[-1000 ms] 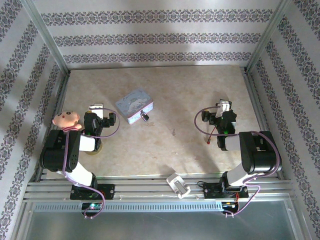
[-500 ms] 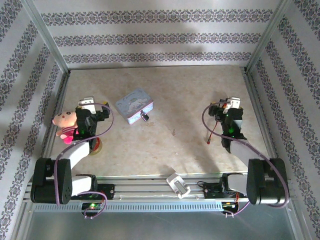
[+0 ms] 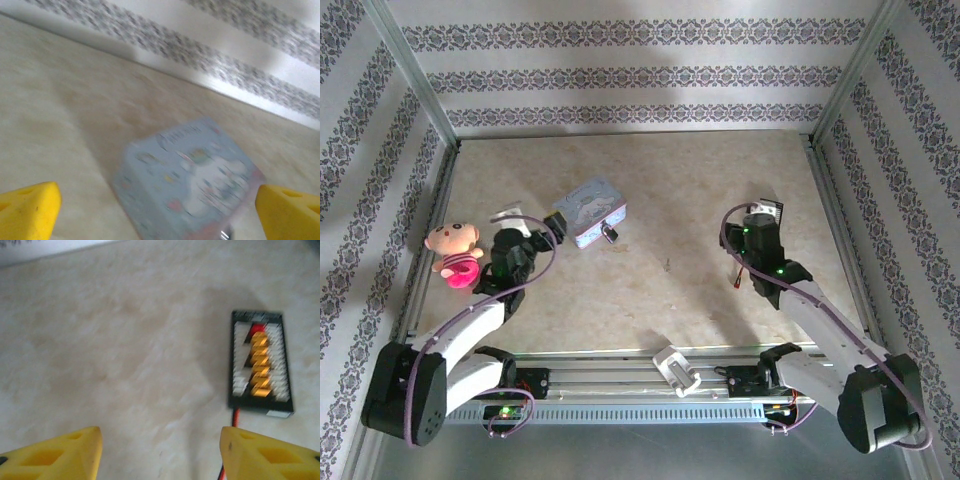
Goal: Unlock a padlock with a key
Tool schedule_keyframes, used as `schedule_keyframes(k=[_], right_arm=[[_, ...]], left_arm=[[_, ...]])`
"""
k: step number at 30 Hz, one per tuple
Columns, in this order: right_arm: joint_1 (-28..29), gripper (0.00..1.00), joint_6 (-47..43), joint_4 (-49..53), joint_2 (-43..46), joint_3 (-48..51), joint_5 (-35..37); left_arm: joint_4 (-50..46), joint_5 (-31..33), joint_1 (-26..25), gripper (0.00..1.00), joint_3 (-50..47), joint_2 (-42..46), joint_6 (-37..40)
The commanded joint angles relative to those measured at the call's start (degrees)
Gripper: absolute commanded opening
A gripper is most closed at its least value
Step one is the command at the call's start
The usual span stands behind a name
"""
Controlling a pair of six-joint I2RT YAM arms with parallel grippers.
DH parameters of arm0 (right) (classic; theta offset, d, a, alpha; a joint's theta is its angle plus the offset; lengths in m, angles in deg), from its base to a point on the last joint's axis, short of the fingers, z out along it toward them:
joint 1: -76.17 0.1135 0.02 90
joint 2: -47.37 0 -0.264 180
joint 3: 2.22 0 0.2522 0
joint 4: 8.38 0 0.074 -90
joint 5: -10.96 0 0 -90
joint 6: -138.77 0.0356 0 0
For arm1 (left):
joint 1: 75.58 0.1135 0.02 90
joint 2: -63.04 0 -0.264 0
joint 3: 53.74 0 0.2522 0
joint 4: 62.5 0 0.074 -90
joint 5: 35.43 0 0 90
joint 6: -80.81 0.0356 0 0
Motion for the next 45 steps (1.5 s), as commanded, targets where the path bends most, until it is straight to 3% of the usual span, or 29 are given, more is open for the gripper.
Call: schedule_keyframes(k=[1,7,12,15,22,29,36,45], right_arm=[[6.04,0.62,9.48,10.88,-1.94,-2.57,2.5],[16.54,0.62,16.39,14.44,-9.61,-6.81,4.03],[20.03,0.61,12.57,14.64,-17.94,-12.17,-2.89],[20.66,0.57,10.28,14.52,-22.24,-14.41,-7.34],[21.38,0.43,8.68,15.33,-31.05,-19.27,-9.49],[21.57,0.42,11.63,17.92,-39.08,-25.62,-7.39],[22.66,0.48,13.14,24.06,-46.22,-31.96,-1.51],[22.56,0.48,14.58,25.8,-46.45,-29.07,0.51]], left_arm=[[-1.74,2.8,-6.25,0.99,-0.15,-1.16,-4.27],[4.89,2.17,-9.12,0.99,0.02,-6.72,-7.67],[7.58,0.4,-9.16,0.99,1.74,-11.05,-8.09],[7.89,-0.82,-9.13,0.99,2.65,-12.82,-8.15],[10.3,-0.7,-9.19,0.99,2.47,-15.18,-8.11],[10.36,-0.85,-9.19,0.99,3.01,-15.88,-7.75],[10.44,-0.96,-9.15,0.99,2.74,-15.91,-7.5],[10.88,-0.84,-9.21,0.99,2.39,-15.74,-7.14]])
